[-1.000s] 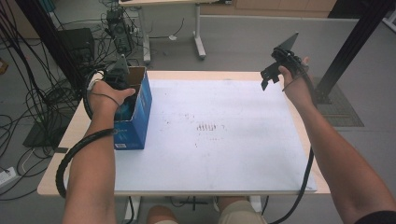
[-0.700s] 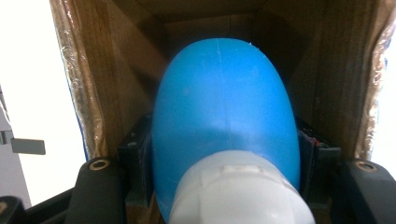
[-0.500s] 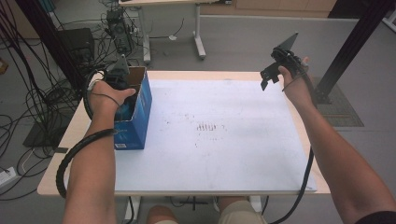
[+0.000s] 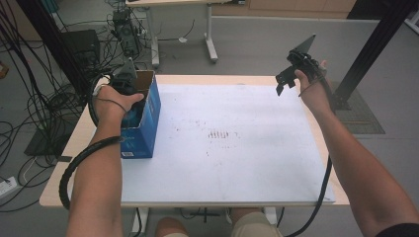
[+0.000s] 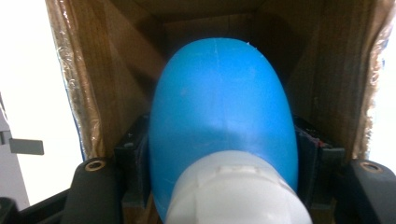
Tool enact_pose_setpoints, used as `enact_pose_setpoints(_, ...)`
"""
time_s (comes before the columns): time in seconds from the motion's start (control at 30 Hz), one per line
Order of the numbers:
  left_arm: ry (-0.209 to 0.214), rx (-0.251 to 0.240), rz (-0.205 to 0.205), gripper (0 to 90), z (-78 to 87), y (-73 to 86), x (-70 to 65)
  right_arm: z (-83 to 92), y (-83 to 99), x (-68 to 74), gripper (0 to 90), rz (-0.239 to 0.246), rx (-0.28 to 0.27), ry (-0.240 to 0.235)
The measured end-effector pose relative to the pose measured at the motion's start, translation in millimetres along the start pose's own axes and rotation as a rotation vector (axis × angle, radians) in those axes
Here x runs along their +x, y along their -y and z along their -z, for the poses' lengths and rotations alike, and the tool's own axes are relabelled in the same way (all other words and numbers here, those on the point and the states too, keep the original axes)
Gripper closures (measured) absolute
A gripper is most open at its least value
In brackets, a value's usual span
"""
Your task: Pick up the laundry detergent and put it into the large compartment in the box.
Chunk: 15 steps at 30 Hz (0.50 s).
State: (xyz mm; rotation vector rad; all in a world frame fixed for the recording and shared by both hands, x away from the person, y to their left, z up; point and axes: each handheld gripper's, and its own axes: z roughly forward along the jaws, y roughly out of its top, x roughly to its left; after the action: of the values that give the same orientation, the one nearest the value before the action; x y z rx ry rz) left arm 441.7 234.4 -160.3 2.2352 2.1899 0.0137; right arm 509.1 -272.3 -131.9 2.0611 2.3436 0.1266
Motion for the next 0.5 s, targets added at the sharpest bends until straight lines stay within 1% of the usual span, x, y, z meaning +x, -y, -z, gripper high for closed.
enact_pose_setpoints(0.23, -0.009, -0.008, 0.005, 30.5, 6.2, 1.9, -0.6, 1.8, 1.9, 1.2, 4.2, 0.001, -0.009, -0.007)
enact_pose_setpoints(0.37, -0.02, -0.015, -0.005, 30.4, 12.3, 3.1, -3.4, 1.8, 2.6, 1.2, 4.2, 0.006, -0.013, -0.006)
enact_pose_setpoints(0.47, -0.02, -0.02, -0.001, 29.7, 16.2, 3.8, -3.8, 2.1, 2.6, 2.0, 4.2, 0.007, -0.012, -0.008)
enact_pose_setpoints(0.5, -0.014, -0.02, 0.002, 28.6, 17.6, 3.8, -2.7, 2.3, 2.8, 2.0, 4.2, 0.009, -0.013, -0.008)
